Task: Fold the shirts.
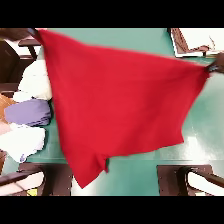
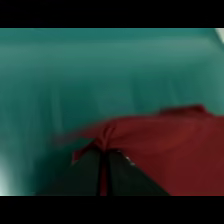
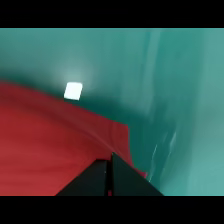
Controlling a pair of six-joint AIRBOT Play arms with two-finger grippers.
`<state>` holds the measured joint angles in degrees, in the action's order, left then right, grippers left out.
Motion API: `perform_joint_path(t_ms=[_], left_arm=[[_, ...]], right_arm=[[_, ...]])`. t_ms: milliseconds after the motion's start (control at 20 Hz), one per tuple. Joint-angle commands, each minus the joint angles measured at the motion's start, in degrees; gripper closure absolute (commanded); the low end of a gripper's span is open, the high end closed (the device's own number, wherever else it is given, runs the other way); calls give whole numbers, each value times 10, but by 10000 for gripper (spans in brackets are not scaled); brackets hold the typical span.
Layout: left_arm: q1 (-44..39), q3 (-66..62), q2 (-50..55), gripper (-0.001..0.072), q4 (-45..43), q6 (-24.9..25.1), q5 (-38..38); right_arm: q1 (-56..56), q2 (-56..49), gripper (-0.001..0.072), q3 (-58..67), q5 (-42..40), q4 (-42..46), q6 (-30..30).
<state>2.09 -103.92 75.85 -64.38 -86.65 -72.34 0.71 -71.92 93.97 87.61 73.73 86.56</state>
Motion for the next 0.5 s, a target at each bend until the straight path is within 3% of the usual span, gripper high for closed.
perform_joint_path(t_ms=[0, 100, 150, 200, 250, 300, 450], left_arm=[[0, 0, 177, 678, 2, 30, -6], [0, -1, 234, 676, 2, 37, 15], [0, -1, 247, 629, 1, 37, 24], [0, -1, 252, 318, 1, 37, 32], [0, -1, 251, 169, 1, 37, 36], [0, -5, 248, 204, 1, 37, 28], [15, 1, 219, 204, 0, 38, -41]], right_arm=[[30, -136, 700, -50, -85, -5, 9], [30, -200, 700, -23, -104, -20, 8], [30, -225, 699, -3, -106, -34, 8], [30, -247, 682, 22, -106, -47, -3], [30, -264, 485, 47, -103, -57, -9], [28, -274, 309, 70, -91, -68, -12], [18, -269, 303, 103, -25, -114, -57]])
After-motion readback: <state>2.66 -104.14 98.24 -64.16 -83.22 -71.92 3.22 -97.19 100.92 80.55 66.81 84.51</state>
